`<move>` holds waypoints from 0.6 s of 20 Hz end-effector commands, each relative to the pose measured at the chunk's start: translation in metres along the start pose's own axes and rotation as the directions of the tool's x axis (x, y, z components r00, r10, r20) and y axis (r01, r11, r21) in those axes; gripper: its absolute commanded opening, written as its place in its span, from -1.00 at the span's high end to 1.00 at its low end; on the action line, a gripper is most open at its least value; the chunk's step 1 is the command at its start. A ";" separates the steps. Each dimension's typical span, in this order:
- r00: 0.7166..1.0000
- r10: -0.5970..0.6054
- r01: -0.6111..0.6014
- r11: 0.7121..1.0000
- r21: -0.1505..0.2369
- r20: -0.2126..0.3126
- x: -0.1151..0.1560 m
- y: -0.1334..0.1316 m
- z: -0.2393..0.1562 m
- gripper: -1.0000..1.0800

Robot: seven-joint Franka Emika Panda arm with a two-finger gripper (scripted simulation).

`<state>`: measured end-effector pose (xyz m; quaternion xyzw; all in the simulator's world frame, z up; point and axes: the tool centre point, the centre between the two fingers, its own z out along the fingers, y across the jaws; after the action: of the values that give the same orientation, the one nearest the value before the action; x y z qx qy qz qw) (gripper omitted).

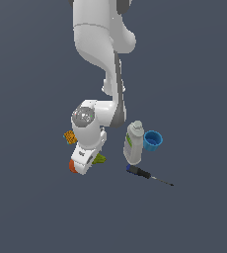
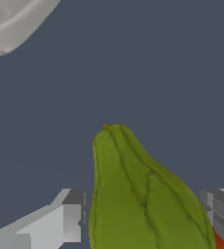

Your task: Pick up a designated object from a clutter of objects.

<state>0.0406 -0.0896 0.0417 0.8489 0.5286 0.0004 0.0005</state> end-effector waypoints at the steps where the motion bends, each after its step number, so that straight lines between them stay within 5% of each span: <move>1: 1.000 0.000 0.000 1.000 0.001 0.000 0.000 -0.001 0.001 1.00; 12: 1.000 0.000 0.000 1.000 0.000 0.000 0.006 -0.006 -0.020 1.00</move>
<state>0.0375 -0.0839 0.0545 0.8489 0.5285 -0.0008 -0.0005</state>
